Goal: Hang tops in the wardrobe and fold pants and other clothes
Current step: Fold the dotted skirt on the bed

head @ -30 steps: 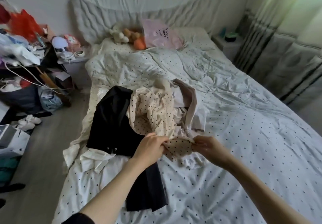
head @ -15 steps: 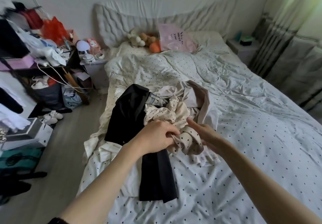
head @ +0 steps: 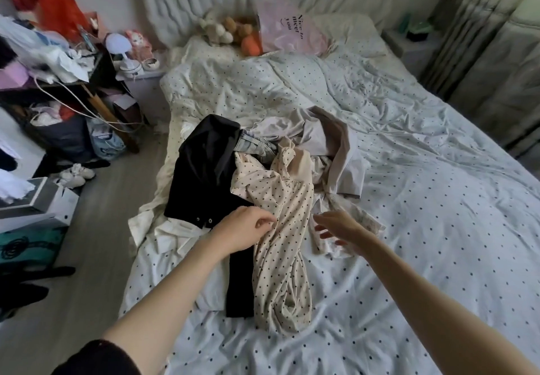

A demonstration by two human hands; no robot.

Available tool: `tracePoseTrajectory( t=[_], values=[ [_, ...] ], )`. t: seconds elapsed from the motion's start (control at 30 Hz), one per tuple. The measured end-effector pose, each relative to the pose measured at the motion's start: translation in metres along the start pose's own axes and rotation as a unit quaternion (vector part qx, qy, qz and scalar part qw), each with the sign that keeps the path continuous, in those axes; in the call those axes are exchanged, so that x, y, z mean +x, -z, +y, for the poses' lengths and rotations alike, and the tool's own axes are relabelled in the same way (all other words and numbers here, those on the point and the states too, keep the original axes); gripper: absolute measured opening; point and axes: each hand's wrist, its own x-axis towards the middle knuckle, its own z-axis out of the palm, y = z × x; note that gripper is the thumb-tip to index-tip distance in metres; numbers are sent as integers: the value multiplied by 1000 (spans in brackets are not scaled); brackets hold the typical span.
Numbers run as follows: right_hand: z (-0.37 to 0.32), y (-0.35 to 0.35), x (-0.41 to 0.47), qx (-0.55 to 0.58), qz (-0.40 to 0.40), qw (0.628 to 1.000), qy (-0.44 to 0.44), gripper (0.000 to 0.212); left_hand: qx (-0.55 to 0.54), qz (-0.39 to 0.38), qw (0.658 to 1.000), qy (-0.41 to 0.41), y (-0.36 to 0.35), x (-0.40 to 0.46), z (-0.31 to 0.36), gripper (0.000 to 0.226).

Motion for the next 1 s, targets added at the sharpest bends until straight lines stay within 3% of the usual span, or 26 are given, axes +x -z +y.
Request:
tracePoseTrajectory(
  t=[0.2,0.33,0.47,0.57,0.67,0.87,1.0],
  values=[
    [-10,3,81,28,56,998,14,32,36,90,995,-11,-11,73,-21,40],
    [-9,0,156,19,106,994,22,15,187,125,974,-20,-36,135,-34,53],
    [-1,-6,209,65,95,992,47,42,300,90,949,33,-63,177,-55,68],
    [2,-10,211,100,117,987,37,13,326,56,941,74,-75,172,-69,60],
    [14,-12,192,140,132,980,42,27,300,57,948,88,-83,150,-75,57],
    [38,1,113,188,126,971,82,9,185,117,969,112,-74,134,-53,60],
    [54,9,78,189,92,973,90,7,72,105,984,123,-76,157,-35,66]
  ],
)
